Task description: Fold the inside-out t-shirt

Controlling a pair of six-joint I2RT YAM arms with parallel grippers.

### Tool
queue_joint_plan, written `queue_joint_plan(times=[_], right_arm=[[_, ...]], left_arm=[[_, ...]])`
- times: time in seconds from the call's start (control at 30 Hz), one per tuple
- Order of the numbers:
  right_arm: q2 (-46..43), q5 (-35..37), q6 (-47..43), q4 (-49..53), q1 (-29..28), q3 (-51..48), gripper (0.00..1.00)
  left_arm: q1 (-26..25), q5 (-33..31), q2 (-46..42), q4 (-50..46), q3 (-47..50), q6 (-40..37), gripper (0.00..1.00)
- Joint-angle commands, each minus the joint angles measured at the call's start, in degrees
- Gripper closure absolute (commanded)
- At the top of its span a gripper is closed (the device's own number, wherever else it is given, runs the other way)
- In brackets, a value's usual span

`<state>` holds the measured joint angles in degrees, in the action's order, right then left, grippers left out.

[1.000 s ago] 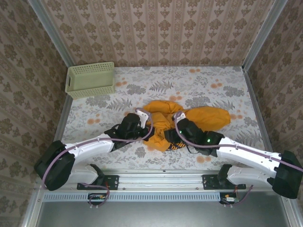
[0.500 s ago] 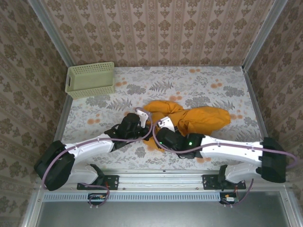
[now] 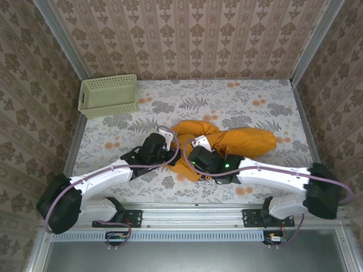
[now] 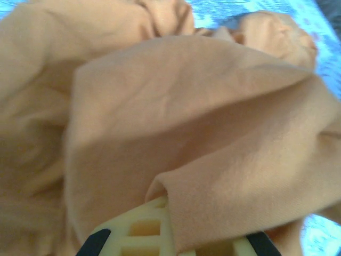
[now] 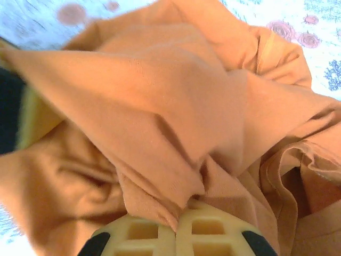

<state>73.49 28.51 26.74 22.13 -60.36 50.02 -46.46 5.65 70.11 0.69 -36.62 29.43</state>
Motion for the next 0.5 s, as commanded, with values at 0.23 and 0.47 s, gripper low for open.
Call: queue_joint_plan(times=[0.23,0.47], right_arm=[[-20.85,-22.65,-1.75,-9.05,7.84,-8.55,1.00],[-19.38,-26.37,1.92,-15.04,10.86,-10.06,1.00]], left_arm=[[5.42,-4.99,9.02,-11.23,-8.76,-1.49,0.89],[-6.56,-13.11,-6.14,-7.90,-2.08,-4.52,0.45]])
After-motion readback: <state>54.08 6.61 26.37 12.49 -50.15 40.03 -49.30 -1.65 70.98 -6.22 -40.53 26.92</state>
